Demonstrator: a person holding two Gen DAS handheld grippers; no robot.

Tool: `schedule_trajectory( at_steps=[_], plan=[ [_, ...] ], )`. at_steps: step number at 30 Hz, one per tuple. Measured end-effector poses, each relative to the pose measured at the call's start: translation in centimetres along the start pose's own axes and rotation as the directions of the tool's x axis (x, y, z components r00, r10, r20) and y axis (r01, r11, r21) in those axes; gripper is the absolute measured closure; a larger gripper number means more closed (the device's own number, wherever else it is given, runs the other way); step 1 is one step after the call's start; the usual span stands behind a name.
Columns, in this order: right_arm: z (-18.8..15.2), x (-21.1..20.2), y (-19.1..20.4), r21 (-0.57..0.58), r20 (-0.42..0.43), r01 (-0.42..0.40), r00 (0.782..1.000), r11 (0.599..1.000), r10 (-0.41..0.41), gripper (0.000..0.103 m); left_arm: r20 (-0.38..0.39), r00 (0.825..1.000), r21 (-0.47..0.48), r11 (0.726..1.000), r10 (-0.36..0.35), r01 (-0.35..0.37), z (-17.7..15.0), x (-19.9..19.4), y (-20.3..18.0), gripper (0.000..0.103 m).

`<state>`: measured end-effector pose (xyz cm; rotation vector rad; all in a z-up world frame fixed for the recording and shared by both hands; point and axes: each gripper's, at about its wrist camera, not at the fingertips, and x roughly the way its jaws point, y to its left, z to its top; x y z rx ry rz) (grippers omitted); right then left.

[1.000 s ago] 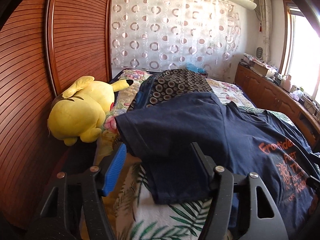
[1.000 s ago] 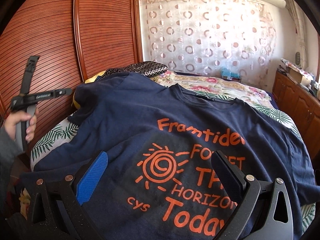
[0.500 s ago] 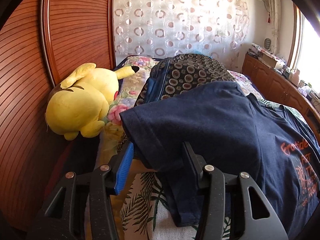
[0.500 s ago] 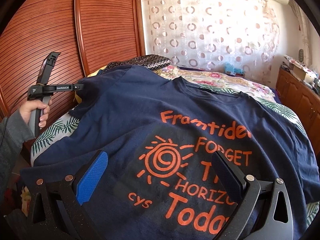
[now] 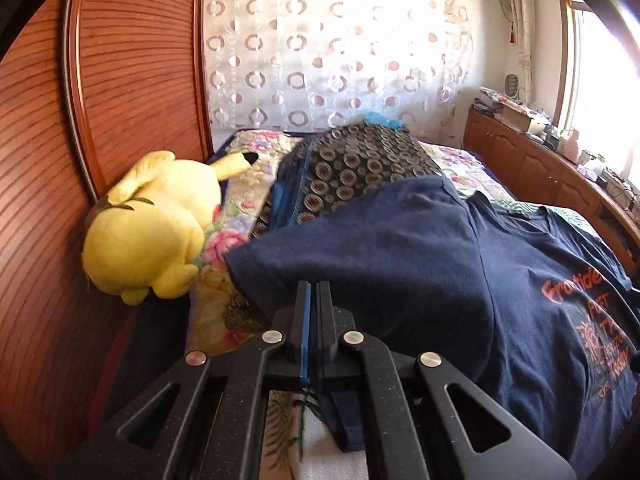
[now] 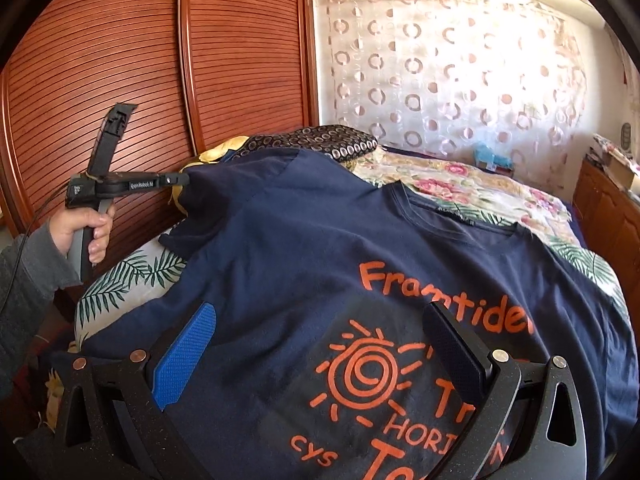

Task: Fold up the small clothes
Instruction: 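Fold the grasped side over toward the shirt's center, then open the left gripper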

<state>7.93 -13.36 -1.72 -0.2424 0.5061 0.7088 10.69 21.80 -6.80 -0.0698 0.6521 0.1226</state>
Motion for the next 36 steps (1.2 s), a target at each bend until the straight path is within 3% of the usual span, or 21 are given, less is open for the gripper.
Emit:
schedule_trajectory(
  at_steps=[2,4,11,14,16,18,25,27,29,31,36],
  plan=[
    [-0.1,-0.2,-0.4,0.007,-0.002,0.003,1.000,1.000,-0.003,0.000,-0.010,0.999,-0.009,0.999,0.036,-0.036,0.1,0.4,0.3,0.090],
    [-0.1,-0.3,-0.5,0.011,0.000,0.004,1.000,1.000,-0.004,0.000,-0.042,0.998,-0.029,0.999,0.044,-0.045,0.1,1.2,0.9,0.066],
    [-0.1,-0.4,-0.2,0.010,-0.001,0.004,1.000,1.000,-0.004,0.000,-0.097,0.995,-0.067,0.998,-0.013,0.006,-0.5,3.6,1.9,0.062],
    [-0.2,-0.5,-0.4,0.011,-0.003,0.006,1.000,1.000,-0.006,0.000,-0.080,0.995,-0.057,0.997,-0.054,0.049,-0.4,3.6,1.7,0.074],
    [-0.2,-0.6,-0.6,0.015,-0.003,0.007,1.000,1.000,-0.006,0.000,-0.084,0.993,-0.049,0.996,-0.080,0.077,-0.4,3.6,1.5,0.091],
    [-0.2,-0.6,-0.7,0.021,-0.002,0.007,1.000,1.000,-0.007,0.000,-0.077,0.994,-0.023,0.997,-0.072,0.070,-0.4,3.5,1.1,0.101],
    [-0.4,-0.8,-1.0,0.030,-0.001,0.008,1.000,1.000,-0.008,0.000,0.030,0.998,-0.024,0.998,-0.057,0.058,0.1,0.3,1.2,0.103],
    [-0.4,-0.7,-1.1,0.032,-0.002,0.007,1.000,0.999,-0.007,0.000,0.071,0.997,-0.026,0.999,-0.024,0.026,0.6,-0.6,1.6,0.103],
    [-0.4,-0.7,-1.0,0.032,-0.003,0.007,1.000,0.999,-0.007,0.000,0.069,0.998,-0.034,0.999,0.004,-0.002,1.2,-0.6,2.1,0.094],
    [-0.3,-0.7,-0.9,0.029,-0.002,0.006,1.000,1.000,-0.006,0.000,0.019,1.000,-0.059,0.998,-0.009,0.011,1.9,0.5,3.0,0.061],
    [0.1,-0.4,-1.3,0.020,-0.010,-0.011,1.000,1.000,0.011,0.000,-0.067,0.997,-0.101,0.995,-0.034,0.027,1.8,3.8,4.1,0.056]
  ],
)
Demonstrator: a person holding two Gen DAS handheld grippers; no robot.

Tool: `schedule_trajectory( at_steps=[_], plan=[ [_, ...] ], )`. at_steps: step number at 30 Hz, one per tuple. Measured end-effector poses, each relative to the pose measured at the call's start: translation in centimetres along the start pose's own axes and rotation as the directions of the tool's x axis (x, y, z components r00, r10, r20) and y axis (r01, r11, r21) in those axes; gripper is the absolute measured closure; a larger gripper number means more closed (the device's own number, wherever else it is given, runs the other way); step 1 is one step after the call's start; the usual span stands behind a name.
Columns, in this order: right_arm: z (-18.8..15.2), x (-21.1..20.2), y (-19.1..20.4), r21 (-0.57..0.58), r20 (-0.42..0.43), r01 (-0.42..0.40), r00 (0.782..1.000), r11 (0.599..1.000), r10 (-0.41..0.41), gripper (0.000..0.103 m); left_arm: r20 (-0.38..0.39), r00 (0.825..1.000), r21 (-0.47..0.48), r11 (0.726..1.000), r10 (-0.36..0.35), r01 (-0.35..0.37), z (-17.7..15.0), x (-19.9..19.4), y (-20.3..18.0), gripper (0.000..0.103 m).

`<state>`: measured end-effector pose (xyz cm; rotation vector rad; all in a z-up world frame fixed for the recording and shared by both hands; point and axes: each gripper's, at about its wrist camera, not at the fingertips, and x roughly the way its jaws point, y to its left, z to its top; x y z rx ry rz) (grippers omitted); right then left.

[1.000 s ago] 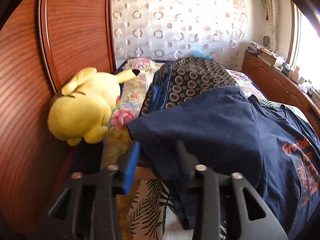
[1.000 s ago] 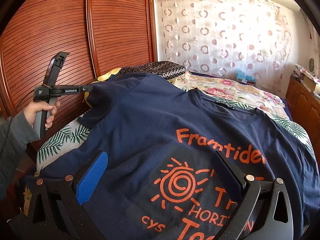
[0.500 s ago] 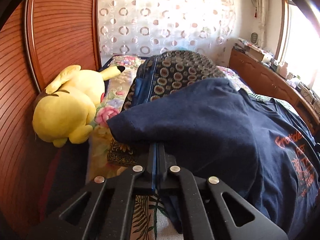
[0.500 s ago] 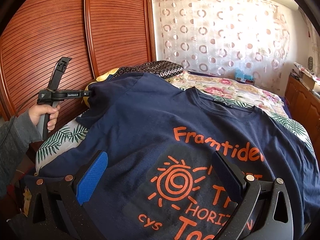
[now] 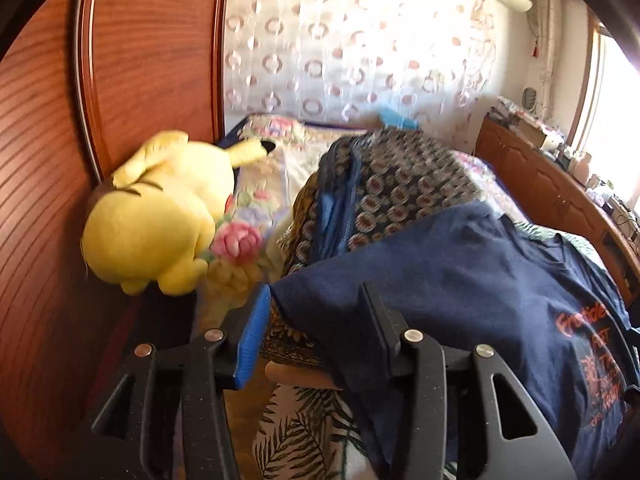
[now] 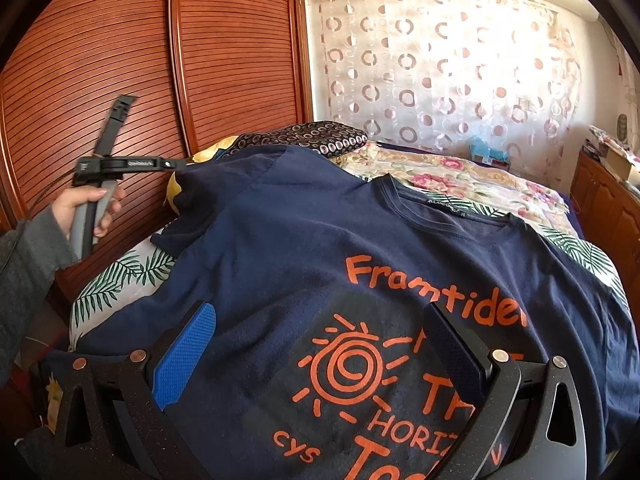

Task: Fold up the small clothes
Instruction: 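Fold the grasped side over toward the shirt's center, then open the left gripper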

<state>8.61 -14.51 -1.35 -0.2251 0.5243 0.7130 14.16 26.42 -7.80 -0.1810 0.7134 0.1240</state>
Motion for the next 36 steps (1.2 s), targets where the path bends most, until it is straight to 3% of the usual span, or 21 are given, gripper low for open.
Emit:
schedule_trajectory(
  at_steps=[3,6,7,8,11,14,18,22,28,32,34,36],
  plan=[
    [0.4,0.7,-0.2,-0.008,-0.014,-0.008,1.000,1.000,0.008,0.000,-0.001,0.999,-0.023,0.999,-0.043,0.043,-0.3,0.8,0.5,0.056],
    [0.9,1.4,-0.4,-0.015,-0.022,-0.010,1.000,1.000,0.009,0.000,0.068,0.993,-0.043,0.994,-0.098,0.101,-0.8,0.0,0.5,0.059],
    [1.1,1.6,-0.6,-0.014,-0.023,-0.010,1.000,1.000,0.010,0.000,0.081,0.990,-0.037,0.992,-0.114,0.117,-0.7,-0.3,0.4,0.074],
    [1.3,1.7,-0.7,-0.013,-0.022,-0.012,1.000,1.000,0.012,0.000,0.091,0.990,-0.014,0.994,-0.111,0.113,-0.7,-0.7,0.1,0.082],
    [1.9,2.2,-0.9,-0.026,-0.020,-0.009,1.000,1.000,0.009,0.000,0.138,0.988,0.043,0.997,-0.073,0.067,-0.5,-2.2,-0.9,0.097],
    [2.3,2.6,-1.1,-0.040,-0.015,0.000,1.000,0.999,-0.001,0.000,0.189,0.981,0.084,0.996,-0.053,0.037,-0.2,-4.4,-2.4,0.097],
    [2.7,2.8,-1.6,-0.043,-0.005,0.012,1.000,0.999,-0.012,0.000,0.230,0.968,0.139,0.988,-0.104,0.073,1.5,-7.5,-5.4,0.097],
    [3.1,2.5,-3.2,-0.028,0.012,0.043,0.999,0.999,-0.042,0.000,0.212,0.961,0.226,0.966,-0.175,0.126,3.7,-8.8,-10.4,0.097],
    [3.0,1.7,-6.6,0.046,0.027,0.086,0.996,0.995,-0.087,0.000,0.134,0.951,0.351,0.911,-0.280,0.218,4.9,-7.7,-19.5,0.096],
    [2.5,1.6,-8.1,0.079,0.008,0.102,0.995,0.992,-0.103,0.000,0.078,0.950,0.391,0.885,-0.304,0.251,4.7,-5.9,-23.1,0.079],
    [2.5,1.7,-8.2,0.078,-0.002,0.111,0.994,0.991,-0.111,0.000,0.067,0.946,0.391,0.881,-0.317,0.267,4.8,-5.4,-23.5,0.062],
    [2.7,2.0,-8.3,0.075,-0.013,0.108,0.994,0.991,-0.108,0.000,0.065,0.945,0.388,0.880,-0.320,0.272,4.6,-5.2,-23.2,0.060]
  ],
)
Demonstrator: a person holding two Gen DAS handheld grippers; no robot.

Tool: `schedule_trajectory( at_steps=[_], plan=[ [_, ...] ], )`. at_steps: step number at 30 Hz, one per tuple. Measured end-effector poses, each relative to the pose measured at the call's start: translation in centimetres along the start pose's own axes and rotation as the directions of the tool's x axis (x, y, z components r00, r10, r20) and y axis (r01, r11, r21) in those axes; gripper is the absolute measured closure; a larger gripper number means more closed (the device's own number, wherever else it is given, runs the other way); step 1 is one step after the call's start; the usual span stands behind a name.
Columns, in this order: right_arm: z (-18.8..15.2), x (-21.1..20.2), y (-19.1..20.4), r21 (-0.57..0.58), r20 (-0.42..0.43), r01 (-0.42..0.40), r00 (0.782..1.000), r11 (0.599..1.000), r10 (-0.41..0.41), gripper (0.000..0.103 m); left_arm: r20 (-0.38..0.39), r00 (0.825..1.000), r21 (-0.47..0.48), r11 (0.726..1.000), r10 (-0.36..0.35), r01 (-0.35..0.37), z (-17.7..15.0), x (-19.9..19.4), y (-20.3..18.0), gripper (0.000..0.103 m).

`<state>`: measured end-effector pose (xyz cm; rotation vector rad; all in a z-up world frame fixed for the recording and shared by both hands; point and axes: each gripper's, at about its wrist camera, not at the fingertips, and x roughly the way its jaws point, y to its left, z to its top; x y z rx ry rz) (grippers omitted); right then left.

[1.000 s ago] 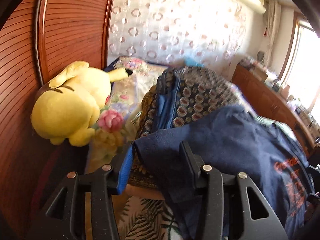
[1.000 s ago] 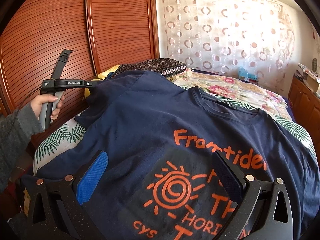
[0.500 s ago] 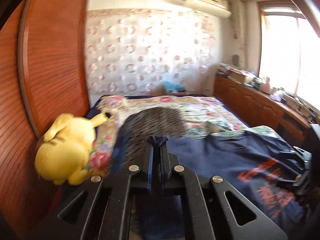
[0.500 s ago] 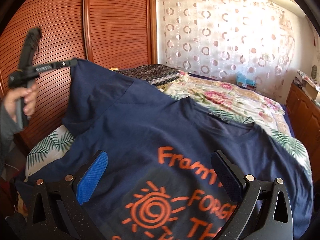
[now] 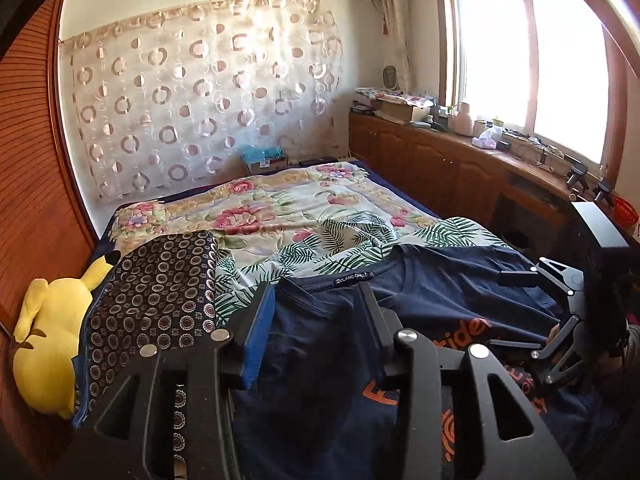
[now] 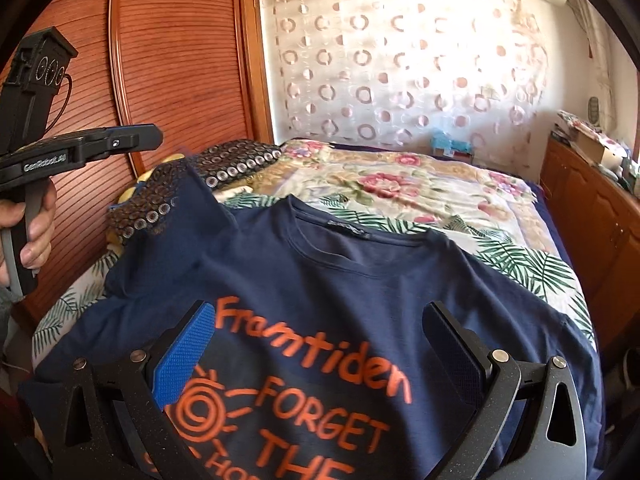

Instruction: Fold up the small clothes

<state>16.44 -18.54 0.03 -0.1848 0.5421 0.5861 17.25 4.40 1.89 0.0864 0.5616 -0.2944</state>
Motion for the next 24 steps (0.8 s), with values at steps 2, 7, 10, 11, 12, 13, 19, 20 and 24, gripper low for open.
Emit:
schedule_trajectory(
  at_steps=[2,7,10,11,12,13,19,20,24],
  plan=[
    [0.4,0.4,0.1,0.000,-0.009,-0.018,1.000,1.000,0.018,0.000,-0.013,1.000,-0.007,1.000,0.006,-0.006,-0.2,0.0,0.4,0.050],
    [2.4,2.5,-0.3,-0.022,-0.043,-0.083,0.996,0.996,0.082,0.008,-0.018,0.999,-0.053,0.998,0.041,-0.042,-1.7,-0.7,2.7,0.023],
    [3.1,4.0,-0.1,-0.051,-0.061,-0.131,0.990,0.990,0.128,0.016,-0.029,0.997,-0.082,0.994,0.077,-0.079,-3.2,-1.2,4.0,0.023],
    [3.5,4.7,0.1,-0.062,-0.071,-0.142,0.988,0.988,0.137,0.017,-0.031,0.995,-0.092,0.991,0.092,-0.094,-3.7,-1.3,4.4,0.023],
    [3.8,5.5,0.3,-0.072,-0.085,-0.152,0.986,0.986,0.146,0.020,-0.034,0.994,-0.105,0.988,0.108,-0.111,-4.4,-1.6,4.8,0.023],
    [4.0,6.2,0.4,-0.077,-0.099,-0.160,0.983,0.984,0.152,0.021,-0.037,0.993,-0.111,0.987,0.113,-0.117,-4.7,-1.6,5.1,0.023],
    [4.9,11.2,0.6,-0.093,-0.203,-0.193,0.964,0.977,0.171,0.040,-0.064,0.987,-0.143,0.978,0.147,-0.155,-7.2,-2.0,6.4,0.023],
    [5.0,11.9,0.7,-0.091,-0.221,-0.190,0.961,0.978,0.167,0.043,-0.067,0.987,-0.147,0.977,0.146,-0.154,-7.6,-2.1,6.4,0.023],
    [5.2,14.0,0.3,-0.075,-0.272,-0.181,0.950,0.981,0.155,0.055,-0.081,0.987,-0.163,0.976,0.135,-0.147,-8.8,-2.1,6.2,0.023]
  ],
)
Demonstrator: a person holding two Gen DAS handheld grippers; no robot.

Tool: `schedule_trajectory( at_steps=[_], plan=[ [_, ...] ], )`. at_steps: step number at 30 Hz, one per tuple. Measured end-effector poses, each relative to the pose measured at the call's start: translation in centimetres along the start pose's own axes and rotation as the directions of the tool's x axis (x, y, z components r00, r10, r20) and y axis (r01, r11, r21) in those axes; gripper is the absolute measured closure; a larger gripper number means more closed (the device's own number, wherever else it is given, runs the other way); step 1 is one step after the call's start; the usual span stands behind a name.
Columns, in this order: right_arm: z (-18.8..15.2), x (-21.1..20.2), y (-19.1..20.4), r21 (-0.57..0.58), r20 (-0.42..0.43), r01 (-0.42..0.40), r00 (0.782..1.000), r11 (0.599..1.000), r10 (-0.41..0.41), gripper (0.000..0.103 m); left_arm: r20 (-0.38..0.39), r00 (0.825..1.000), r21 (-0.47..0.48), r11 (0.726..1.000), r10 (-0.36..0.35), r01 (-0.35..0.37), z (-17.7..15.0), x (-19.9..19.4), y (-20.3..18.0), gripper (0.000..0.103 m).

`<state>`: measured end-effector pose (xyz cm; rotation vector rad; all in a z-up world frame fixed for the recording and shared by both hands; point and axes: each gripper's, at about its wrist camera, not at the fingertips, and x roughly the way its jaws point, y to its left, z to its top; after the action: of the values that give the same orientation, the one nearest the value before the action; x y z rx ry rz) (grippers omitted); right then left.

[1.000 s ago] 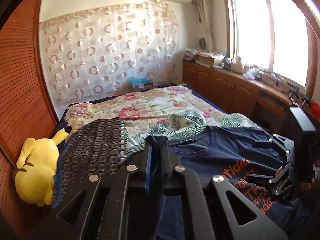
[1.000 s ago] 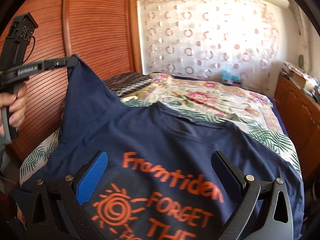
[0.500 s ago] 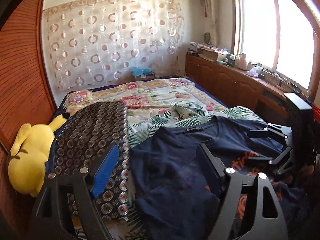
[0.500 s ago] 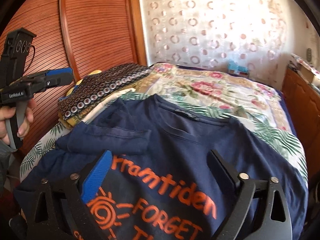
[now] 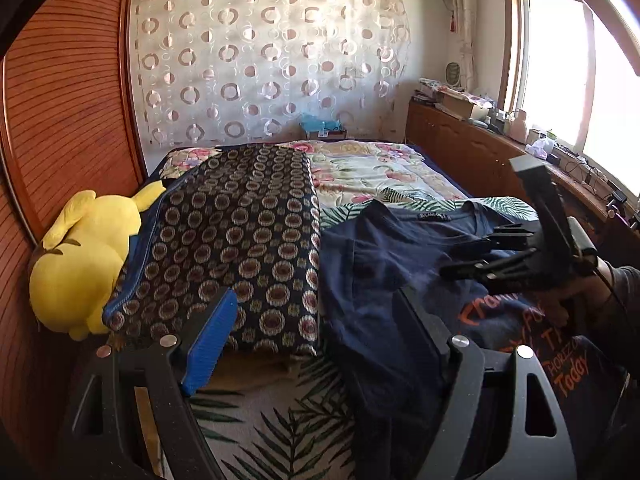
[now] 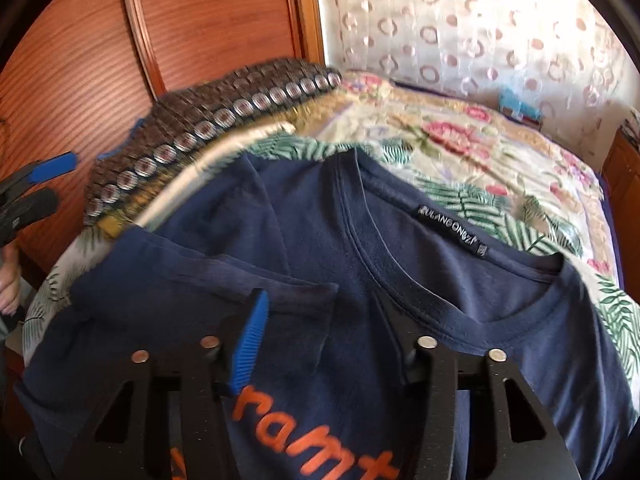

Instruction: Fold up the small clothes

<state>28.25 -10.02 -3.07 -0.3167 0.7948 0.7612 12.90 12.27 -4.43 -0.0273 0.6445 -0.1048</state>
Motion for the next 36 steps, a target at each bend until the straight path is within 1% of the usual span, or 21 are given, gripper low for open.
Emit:
schedule_trajectory(
  at_steps=[1,2,4,6,8,10,14,15,16,17,18,20,21,22,23,25,27,30,33,36],
  plan=[
    [0.1,0.2,-0.1,-0.002,0.006,0.002,1.000,1.000,-0.001,0.062,-0.005,1.000,-0.002,1.000,-0.004,0.004,-0.2,0.1,-0.1,0.023],
    [0.3,0.2,0.0,-0.005,0.002,-0.009,1.000,1.000,0.009,0.066,-0.009,1.000,-0.003,1.000,-0.007,0.007,-0.4,0.1,-0.2,0.023],
    [0.7,0.3,0.6,-0.030,-0.007,-0.036,0.999,0.999,0.036,0.091,-0.014,1.000,-0.002,1.000,-0.011,0.011,-0.7,0.0,-0.3,0.023],
    [0.8,0.0,1.0,-0.063,0.007,-0.036,0.999,0.997,0.037,0.098,-0.021,1.000,-0.008,1.000,-0.019,0.019,-1.0,0.1,-0.5,0.023],
    [0.7,-1.4,0.7,-0.073,0.055,-0.028,0.998,0.997,0.032,0.100,-0.027,0.999,-0.012,0.999,-0.036,0.036,-1.2,0.1,-0.5,0.023],
    [0.3,-2.9,0.0,-0.055,0.098,-0.016,0.995,0.998,0.022,0.100,-0.036,0.998,-0.007,0.999,-0.042,0.042,-1.3,0.2,-0.9,0.028],
    [-0.7,-4.1,-1.0,-0.020,0.138,0.037,0.990,0.999,-0.034,0.100,-0.056,0.997,0.012,0.998,-0.058,0.059,-1.6,0.5,-1.8,0.028],
    [-0.9,-4.2,-1.1,-0.013,0.137,0.053,0.989,0.999,-0.051,0.097,-0.061,0.996,0.014,0.998,-0.062,0.063,-1.7,0.6,-1.9,0.029],
    [-1.2,-4.3,-1.3,-0.002,0.130,0.070,0.989,0.998,-0.069,0.090,-0.067,0.996,0.017,0.998,-0.062,0.063,-1.8,0.8,-2.1,0.029],
    [-1.6,-4.4,-1.4,0.007,0.124,0.078,0.989,0.997,-0.078,0.085,-0.078,0.995,0.021,0.998,-0.059,0.061,-1.9,1.1,-2.4,0.030],
    [-1.9,-4.6,-1.4,0.014,0.122,0.074,0.990,0.997,-0.075,0.076,-0.088,0.994,0.022,0.998,-0.060,0.063,-1.9,1.4,-2.5,0.034],
    [-2.9,-5.3,-1.5,0.025,0.121,0.060,0.991,0.998,-0.063,0.074,-0.106,0.992,0.017,0.998,-0.066,0.068,-2.0,1.8,-2.6,0.036],
    [-3.5,-5.8,-1.5,0.029,0.114,0.068,0.991,0.997,-0.071,0.071,-0.112,0.992,0.015,0.998,-0.062,0.064,-2.1,2.1,-2.7,0.037],
    [-4.0,-6.0,-1.5,0.033,0.108,0.081,0.991,0.996,-0.084,0.066,-0.115,0.991,0.014,0.998,-0.062,0.064,-2.1,2.2,-2.8,0.040],
    [-4.7,-6.6,-1.6,0.034,0.105,0.088,0.990,0.996,-0.091,0.064,-0.120,0.990,0.009,0.997,-0.069,0.071,-2.1,2.4,-2.8,0.044],
    [-5.6,-7.7,-1.5,0.039,0.089,0.101,0.991,0.994,-0.104,0.063,-0.133,0.988,0.003,0.997,-0.074,0.075,-2.1,2.8,-2.9,0.052],
    [-7.2,-8.9,-1.7,0.051,0.075,0.118,0.990,0.992,-0.122,0.063,-0.141,0.987,0.007,0.997,-0.076,0.078,-2.0,3.2,-3.3,0.056],
    [-9.5,-10.2,-1.8,0.071,0.052,0.145,0.987,0.987,-0.149,0.063,-0.152,0.987,0.024,0.998,-0.060,0.065,-1.8,3.7,-3.9,0.057],
    [-11.5,-11.4,-2.0,0.098,0.035,0.147,0.988,0.984,-0.151,0.063,-0.175,0.984,0.017,0.999,-0.043,0.047,-1.7,4.6,-4.1,0.057],
    [-12.8,-11.5,-2.3,0.119,0.022,0.172,0.984,0.978,-0.176,0.063,-0.191,0.981,0.008,0.999,-0.036,0.038,-1.7,5.6,-4.1,0.057]
  ],
)
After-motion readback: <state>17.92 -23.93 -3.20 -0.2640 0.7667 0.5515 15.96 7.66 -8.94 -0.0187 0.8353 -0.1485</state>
